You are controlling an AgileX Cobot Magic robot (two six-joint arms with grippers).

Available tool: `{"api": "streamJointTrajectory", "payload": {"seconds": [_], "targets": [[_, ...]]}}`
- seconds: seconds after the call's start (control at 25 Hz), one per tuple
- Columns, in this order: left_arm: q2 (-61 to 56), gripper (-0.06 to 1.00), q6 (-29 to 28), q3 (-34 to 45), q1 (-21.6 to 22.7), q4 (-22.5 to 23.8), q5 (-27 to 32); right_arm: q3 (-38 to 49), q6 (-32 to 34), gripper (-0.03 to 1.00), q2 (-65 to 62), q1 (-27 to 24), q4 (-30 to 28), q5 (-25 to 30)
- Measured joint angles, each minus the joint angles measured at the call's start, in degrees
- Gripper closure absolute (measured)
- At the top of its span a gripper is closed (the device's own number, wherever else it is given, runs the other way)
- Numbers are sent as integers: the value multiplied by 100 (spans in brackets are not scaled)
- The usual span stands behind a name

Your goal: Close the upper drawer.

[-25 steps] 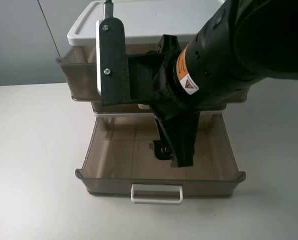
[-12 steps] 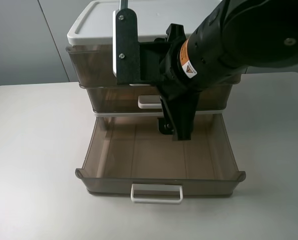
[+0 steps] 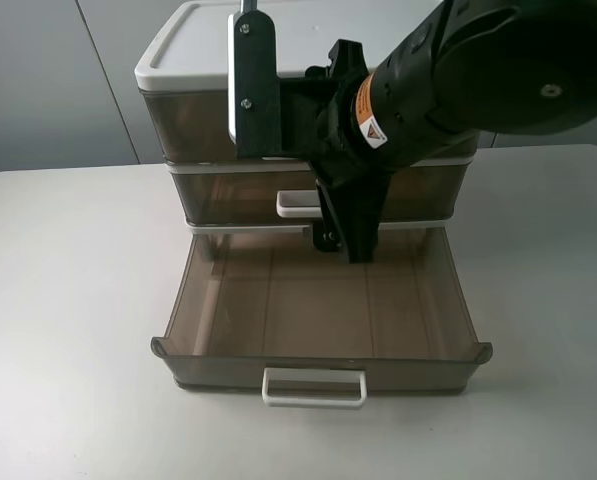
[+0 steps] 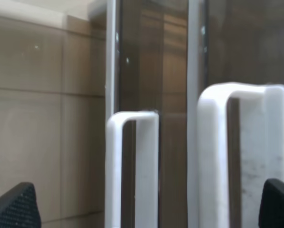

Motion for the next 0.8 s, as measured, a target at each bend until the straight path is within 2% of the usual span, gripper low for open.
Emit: {"api": "streamJointTrajectory", "payload": {"seconds": [0.52, 0.64, 0.8], "targets": [[0, 20, 0, 0, 0, 0, 0, 0, 0, 27, 4, -9, 9, -206], [0, 20, 0, 0, 0, 0, 0, 0, 0, 27, -149, -9, 440, -194], [0, 20, 0, 0, 0, 0, 0, 0, 13, 27, -606, -9, 1463, 71]]}}
